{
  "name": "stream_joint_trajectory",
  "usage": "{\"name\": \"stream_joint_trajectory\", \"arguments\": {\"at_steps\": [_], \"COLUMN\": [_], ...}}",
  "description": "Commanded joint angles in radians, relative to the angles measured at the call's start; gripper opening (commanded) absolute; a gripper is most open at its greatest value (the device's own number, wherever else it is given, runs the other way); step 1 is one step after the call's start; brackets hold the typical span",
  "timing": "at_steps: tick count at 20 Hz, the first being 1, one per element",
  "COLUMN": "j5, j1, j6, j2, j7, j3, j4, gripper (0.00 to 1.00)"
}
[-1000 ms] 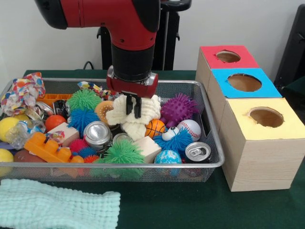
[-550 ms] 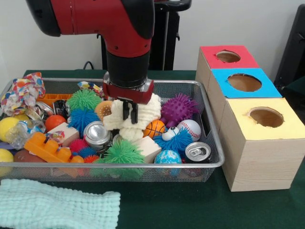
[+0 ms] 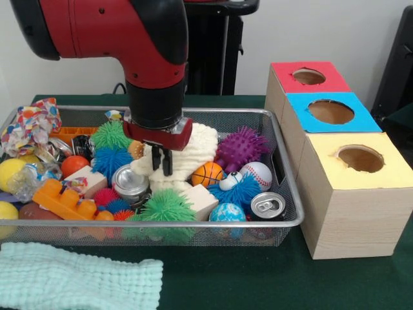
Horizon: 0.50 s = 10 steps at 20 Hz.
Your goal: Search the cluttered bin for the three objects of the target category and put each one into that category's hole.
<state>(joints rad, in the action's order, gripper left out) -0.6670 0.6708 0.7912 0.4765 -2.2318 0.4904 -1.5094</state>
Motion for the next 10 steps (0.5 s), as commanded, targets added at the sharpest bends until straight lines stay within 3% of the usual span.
{"name": "stream_joint_trajectory", "arguments": {"at_steps": [1,10], "j5": [-0.026,-0.033], "j1": [0.026,0.071], "j6": [0.004,0.02], "j2": [-0.023,-0.081], "j7": [0.192,0.267], "j3": [0.009,0.027], "j4": [-0.012,0.043], "gripper": [0.0,0.0]}}
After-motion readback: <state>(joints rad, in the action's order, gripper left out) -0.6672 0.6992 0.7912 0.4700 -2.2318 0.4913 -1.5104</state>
